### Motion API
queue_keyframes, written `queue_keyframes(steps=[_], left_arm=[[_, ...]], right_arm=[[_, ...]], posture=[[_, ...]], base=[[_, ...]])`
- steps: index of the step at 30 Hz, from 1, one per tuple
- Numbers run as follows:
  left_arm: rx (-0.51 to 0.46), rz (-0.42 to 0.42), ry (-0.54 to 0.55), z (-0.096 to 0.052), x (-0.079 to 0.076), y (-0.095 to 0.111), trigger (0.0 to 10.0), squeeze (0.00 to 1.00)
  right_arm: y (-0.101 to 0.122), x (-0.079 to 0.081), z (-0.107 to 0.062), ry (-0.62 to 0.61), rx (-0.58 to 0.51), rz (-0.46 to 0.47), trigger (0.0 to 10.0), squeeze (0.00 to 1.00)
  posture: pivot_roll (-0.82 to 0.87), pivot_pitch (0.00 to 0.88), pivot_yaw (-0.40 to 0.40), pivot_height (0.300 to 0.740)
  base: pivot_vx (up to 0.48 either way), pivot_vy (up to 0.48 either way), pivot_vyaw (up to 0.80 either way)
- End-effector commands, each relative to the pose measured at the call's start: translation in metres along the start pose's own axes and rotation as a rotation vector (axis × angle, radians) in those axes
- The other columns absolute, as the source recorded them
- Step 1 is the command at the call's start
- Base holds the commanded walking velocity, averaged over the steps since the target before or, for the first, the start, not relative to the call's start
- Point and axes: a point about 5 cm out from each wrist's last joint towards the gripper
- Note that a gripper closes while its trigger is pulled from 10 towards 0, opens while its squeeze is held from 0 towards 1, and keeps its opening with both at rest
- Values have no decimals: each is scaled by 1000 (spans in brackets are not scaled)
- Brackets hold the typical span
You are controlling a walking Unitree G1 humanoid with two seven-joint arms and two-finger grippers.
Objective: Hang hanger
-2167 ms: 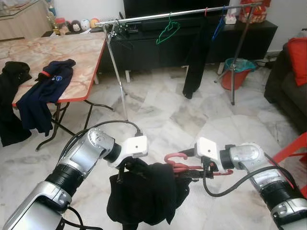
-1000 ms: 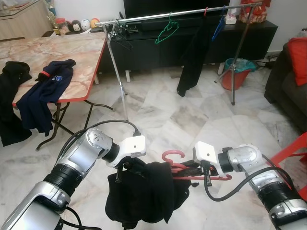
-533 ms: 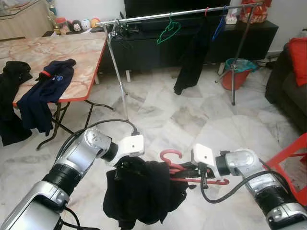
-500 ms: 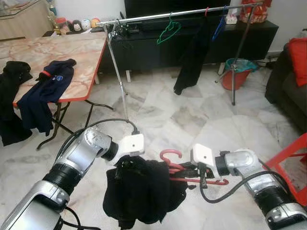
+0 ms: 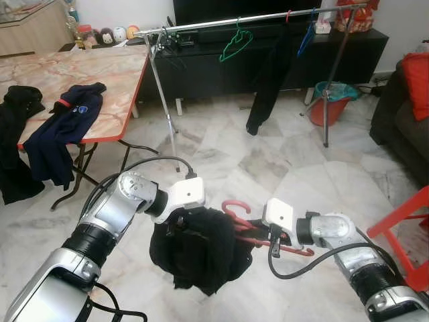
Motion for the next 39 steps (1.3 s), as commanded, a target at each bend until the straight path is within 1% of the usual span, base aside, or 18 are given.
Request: queue_keyframes(steps=[1,6,8,15,16,17,18,21,25,26,27,28,29,32,33,34,35,39], left_arm=[[-44,37,22,-2,5,12,10000,1000],[-59,39,82,-4,9,15,10000,1000],[-89,30,128,-6,12,20,10000,1000],[-150,32,248,-8,18,30,10000,1000],[-171,38,304,-9,21,34,10000,1000],[-186,42,329,-11,23,37,10000,1000],[-196,46,356,-12,24,39,10000,0],[-210,46,429,-16,28,41,10000,0],[-219,12,531,-18,30,37,10000,0],[-219,12,531,-18,30,37,10000,0],[-212,-28,665,-20,33,30,10000,0],[-206,-46,713,-21,33,27,10000,0],[-198,-81,783,-22,34,22,10000,0],[-196,-107,825,-22,33,19,10000,0],[-179,-157,912,-23,32,11,10000,0],[-179,-157,912,-23,32,11,10000,0],[-162,-194,984,-22,31,5,10000,0],[-139,-241,1042,-14,25,-5,10000,0]], right_arm=[[2,-2,0,-65,-43,4,0,0],[-2,-6,0,-188,-86,32,0,0],[-7,-7,-1,-249,-108,81,0,0],[-14,-3,2,-293,-120,127,0,0],[-17,-3,3,-308,-118,141,0,0],[-17,-2,4,-316,-119,141,0,0],[-17,-3,4,-325,-124,142,0,0],[-14,-7,3,-373,-140,145,0,0],[-7,-18,-2,-470,-188,163,0,0],[-7,-18,-2,-470,-188,163,0,0],[1,-25,-4,-528,-237,167,0,0],[4,-27,-4,-547,-251,166,0,0],[8,-31,-6,-598,-267,165,0,0],[9,-35,-8,-636,-288,186,0,0],[14,-40,-12,-704,-334,217,0,0],[14,-40,-12,-704,-334,217,0,0],[21,-44,-13,-756,-378,234,0,0],[36,-46,-9,-793,-438,223,0,0]], posture=[[92,0,58,740],[82,0,50,740],[81,0,45,740],[86,0,29,740],[87,0,25,740],[87,0,23,740],[87,0,20,740],[86,0,17,740],[86,0,10,740],[86,0,10,740],[84,0,6,740],[84,0,5,740],[84,0,4,740],[82,0,2,740],[82,0,-3,740],[82,0,-3,740],[80,0,-3,740],[74,0,2,740]], base=[[0,0,0],[0,0,0],[0,0,0],[0,0,0],[0,0,0],[0,0,0],[0,0,0],[0,0,0],[0,0,0],[0,0,0],[0,0,0],[0,0,0],[0,0,0],[0,0,0],[0,0,0],[0,0,0],[0,0,0],[0,0,0]])
Point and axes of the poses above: a point about 5 cm out from each wrist's last joint towards the gripper, its own z axis pointing out of the wrist towards the gripper, its own y axis along the axis of the wrist's last joint, x = y × z, and after that the axes turned 7 degrees about z, right-handed
